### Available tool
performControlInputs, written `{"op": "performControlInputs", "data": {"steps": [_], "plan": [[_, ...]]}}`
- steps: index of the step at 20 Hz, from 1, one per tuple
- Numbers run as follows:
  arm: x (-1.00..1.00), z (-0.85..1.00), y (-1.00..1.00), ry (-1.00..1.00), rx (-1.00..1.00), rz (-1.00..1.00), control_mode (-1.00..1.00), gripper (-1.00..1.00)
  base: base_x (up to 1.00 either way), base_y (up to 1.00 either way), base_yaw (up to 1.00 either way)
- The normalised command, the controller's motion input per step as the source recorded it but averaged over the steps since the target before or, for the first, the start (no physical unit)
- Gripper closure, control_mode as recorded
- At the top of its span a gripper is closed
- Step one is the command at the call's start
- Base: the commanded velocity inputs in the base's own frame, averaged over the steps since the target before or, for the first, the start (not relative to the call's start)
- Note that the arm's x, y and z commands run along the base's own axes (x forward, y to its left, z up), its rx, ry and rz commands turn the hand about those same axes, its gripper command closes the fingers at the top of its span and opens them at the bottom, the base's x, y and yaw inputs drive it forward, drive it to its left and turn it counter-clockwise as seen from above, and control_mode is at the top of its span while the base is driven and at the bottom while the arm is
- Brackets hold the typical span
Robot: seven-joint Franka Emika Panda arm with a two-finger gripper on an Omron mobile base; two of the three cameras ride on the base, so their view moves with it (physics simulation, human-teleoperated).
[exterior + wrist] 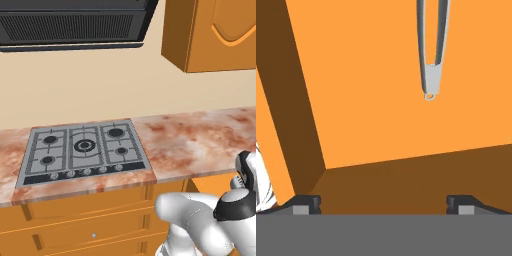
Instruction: Take the tongs from the drawer on the right and place them on the dining counter next to the tray containing the kebab skewer.
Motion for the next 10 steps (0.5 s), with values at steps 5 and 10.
{"op": "performControlInputs", "data": {"steps": [5, 10], "plan": [[0.04, -0.10, 0.00, -0.20, -0.01, -0.03, -1.00, -1.00, 0.00, 0.00, 0.00], [0.18, -0.12, 0.00, -0.06, 0.00, 0.00, -1.00, -1.00, 0.00, 0.00, 0.00]]}}
